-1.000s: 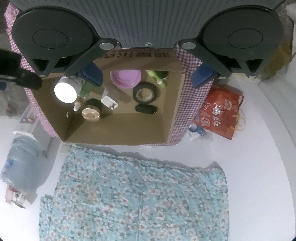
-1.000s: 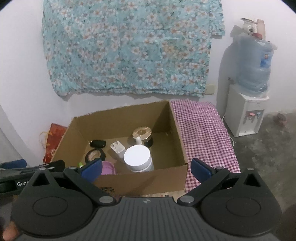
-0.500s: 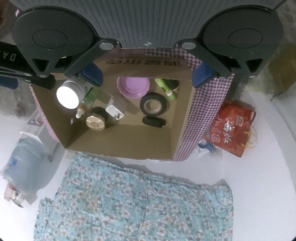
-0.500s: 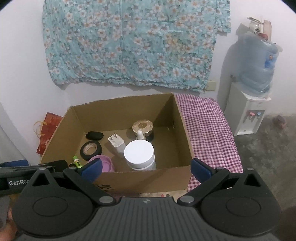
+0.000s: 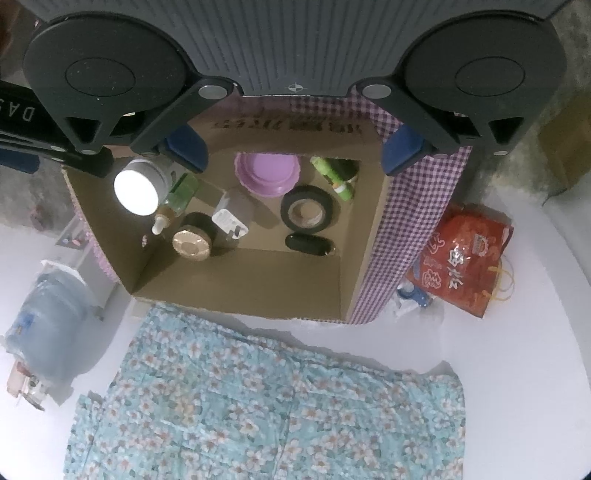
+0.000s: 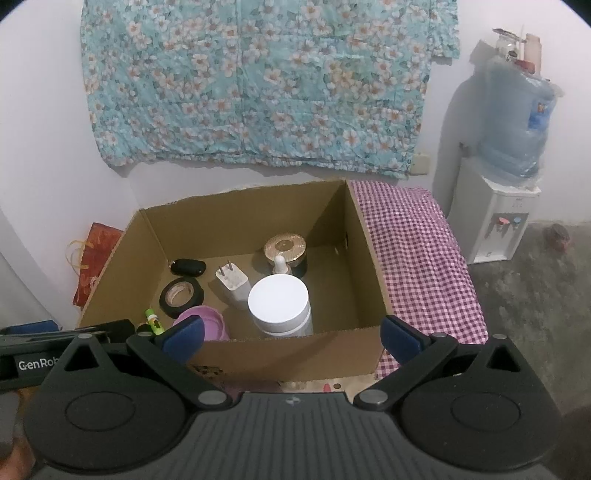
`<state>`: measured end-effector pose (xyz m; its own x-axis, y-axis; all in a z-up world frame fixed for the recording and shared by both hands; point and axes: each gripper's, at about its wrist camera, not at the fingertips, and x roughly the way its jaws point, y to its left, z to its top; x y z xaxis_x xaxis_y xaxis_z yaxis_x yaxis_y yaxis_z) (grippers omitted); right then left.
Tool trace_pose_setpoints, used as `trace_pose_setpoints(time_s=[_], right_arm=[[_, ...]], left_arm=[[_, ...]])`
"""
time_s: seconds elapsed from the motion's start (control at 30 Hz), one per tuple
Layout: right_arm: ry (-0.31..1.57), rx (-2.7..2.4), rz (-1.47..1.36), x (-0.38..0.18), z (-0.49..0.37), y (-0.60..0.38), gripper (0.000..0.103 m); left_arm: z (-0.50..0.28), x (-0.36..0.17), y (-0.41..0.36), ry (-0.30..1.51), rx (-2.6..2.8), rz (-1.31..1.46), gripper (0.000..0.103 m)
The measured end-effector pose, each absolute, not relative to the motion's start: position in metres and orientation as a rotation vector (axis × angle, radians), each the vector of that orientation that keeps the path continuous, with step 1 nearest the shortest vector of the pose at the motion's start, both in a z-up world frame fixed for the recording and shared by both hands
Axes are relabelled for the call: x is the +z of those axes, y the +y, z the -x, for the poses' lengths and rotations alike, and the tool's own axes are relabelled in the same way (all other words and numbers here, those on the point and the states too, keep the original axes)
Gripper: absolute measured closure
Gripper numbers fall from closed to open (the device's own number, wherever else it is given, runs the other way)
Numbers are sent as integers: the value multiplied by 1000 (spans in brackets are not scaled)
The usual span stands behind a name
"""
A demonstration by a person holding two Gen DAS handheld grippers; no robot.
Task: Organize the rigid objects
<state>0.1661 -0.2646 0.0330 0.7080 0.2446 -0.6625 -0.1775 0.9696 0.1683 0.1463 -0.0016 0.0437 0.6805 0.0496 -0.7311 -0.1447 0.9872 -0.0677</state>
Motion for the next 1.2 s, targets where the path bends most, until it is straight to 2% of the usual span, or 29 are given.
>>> trace_pose_setpoints(time_s=[1.2], right_arm=[[741,229,-93,37,-165,-267,0]], left_arm=[[-145,49,-6,796,115,112,4]])
